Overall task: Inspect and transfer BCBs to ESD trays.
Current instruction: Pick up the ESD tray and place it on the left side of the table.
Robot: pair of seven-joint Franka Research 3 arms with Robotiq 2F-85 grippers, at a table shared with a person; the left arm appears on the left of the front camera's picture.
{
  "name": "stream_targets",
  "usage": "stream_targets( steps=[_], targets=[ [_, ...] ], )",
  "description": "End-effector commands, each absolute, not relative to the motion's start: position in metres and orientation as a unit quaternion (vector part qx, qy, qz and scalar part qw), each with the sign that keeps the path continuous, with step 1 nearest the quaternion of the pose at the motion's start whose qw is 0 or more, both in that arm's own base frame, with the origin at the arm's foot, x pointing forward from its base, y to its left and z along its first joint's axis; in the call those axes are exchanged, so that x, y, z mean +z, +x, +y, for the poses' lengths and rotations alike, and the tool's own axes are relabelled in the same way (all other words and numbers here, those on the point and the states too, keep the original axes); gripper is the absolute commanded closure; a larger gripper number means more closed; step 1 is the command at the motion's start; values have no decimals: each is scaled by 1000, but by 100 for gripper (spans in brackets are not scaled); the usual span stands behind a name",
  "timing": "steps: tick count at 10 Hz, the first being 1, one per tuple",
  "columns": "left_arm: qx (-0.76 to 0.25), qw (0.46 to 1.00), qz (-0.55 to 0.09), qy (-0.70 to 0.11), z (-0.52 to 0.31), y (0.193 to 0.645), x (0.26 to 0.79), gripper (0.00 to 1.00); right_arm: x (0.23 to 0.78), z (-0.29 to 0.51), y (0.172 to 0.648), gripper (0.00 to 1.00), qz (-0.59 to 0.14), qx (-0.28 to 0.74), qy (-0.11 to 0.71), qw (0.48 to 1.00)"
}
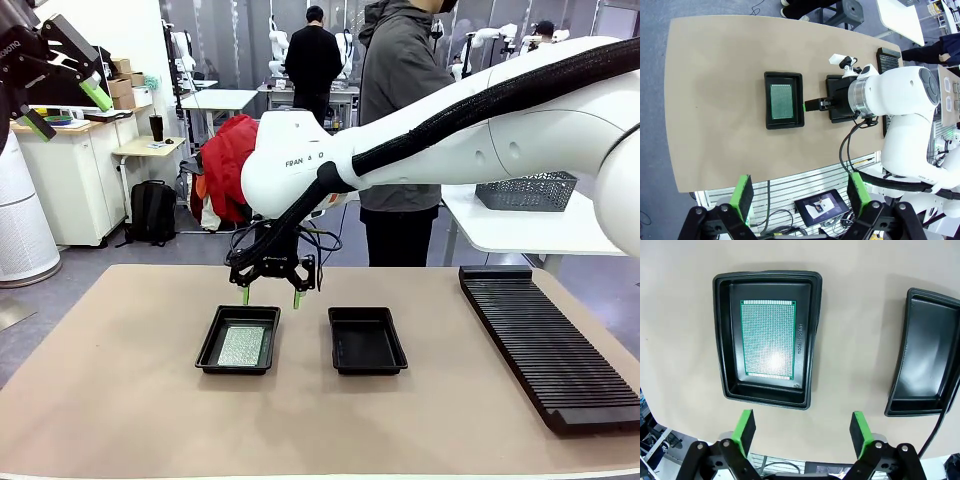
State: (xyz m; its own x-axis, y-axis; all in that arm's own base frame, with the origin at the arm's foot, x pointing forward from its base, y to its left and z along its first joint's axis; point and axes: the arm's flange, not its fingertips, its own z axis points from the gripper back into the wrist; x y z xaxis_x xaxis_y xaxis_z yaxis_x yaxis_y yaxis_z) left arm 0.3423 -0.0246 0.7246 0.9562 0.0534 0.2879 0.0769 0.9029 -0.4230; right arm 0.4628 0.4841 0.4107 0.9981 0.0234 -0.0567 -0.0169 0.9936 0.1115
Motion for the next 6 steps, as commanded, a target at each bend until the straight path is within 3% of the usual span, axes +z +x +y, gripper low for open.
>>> stream_targets(
  steps=[1, 3, 6],
  targets=[
    [-6, 965, -147, -218, -24, 342, 724, 0, 410, 484, 462, 0, 29, 11, 63, 998],
    [-6, 964, -148, -220, -25, 342, 725, 0, 411, 484, 463, 0, 29, 10, 56, 998],
    [18, 970, -144, -194, -42, 356, 698, 0, 425, 448, 440, 0, 13, 16, 109, 994]
  ],
)
